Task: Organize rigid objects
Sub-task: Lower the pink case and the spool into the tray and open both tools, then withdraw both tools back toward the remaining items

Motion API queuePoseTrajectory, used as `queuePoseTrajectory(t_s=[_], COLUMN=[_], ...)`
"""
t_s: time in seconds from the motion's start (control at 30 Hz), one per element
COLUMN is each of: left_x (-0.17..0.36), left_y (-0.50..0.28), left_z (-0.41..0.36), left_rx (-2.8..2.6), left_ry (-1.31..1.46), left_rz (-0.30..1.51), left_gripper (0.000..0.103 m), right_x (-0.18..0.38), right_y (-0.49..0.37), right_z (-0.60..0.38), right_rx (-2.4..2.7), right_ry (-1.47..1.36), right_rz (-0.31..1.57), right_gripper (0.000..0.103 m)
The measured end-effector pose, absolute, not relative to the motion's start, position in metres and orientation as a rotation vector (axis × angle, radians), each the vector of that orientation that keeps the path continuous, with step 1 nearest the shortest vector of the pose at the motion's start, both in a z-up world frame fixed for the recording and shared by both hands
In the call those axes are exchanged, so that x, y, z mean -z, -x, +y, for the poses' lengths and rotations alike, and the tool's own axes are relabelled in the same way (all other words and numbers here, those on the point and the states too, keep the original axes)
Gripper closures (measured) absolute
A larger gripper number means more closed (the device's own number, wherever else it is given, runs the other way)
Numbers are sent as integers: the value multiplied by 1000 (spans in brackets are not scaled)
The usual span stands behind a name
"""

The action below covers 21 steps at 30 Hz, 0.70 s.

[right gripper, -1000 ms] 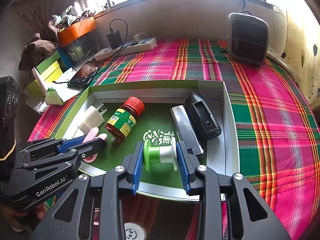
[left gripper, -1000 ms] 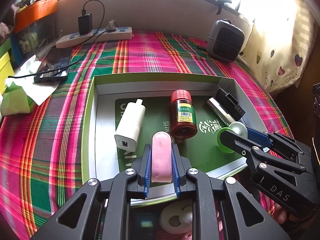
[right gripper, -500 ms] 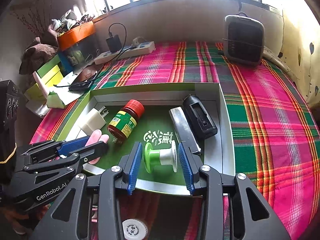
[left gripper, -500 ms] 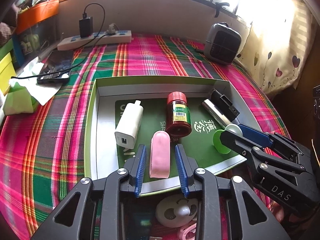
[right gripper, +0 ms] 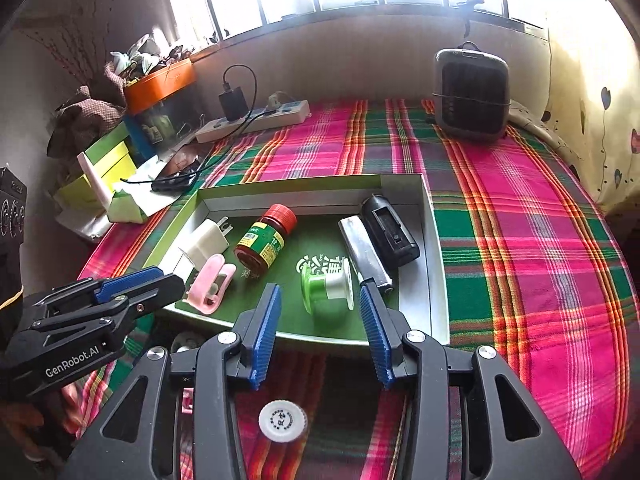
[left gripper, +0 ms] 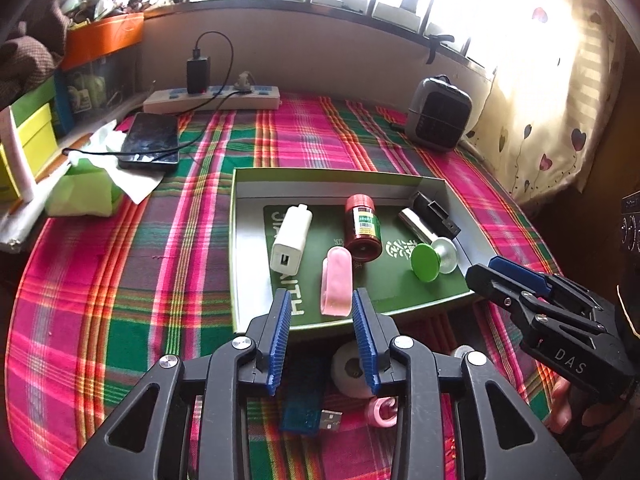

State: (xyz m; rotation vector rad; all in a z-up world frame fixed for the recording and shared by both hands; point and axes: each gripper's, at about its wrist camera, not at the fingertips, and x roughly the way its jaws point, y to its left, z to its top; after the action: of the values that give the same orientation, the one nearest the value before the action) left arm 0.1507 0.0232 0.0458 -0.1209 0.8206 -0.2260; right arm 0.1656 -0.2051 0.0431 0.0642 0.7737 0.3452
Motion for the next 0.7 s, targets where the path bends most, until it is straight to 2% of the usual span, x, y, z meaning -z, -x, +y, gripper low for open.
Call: queuePoseTrajectory(t_s=[0.4,0.7], left_x=[-26,-16], left_y=[-108,-94], left_z=[75,82], left_rx=[188,219], left_ry=[241,259], left_rz=[839,859], left_gripper=[72,72], right_x=[-39,-20], right_y=[-121,-104], right_z=[-207,-202], right_rx=[-335,-334], right_ry=[-36,-26], right_rz=[775,812], right_gripper=[60,59])
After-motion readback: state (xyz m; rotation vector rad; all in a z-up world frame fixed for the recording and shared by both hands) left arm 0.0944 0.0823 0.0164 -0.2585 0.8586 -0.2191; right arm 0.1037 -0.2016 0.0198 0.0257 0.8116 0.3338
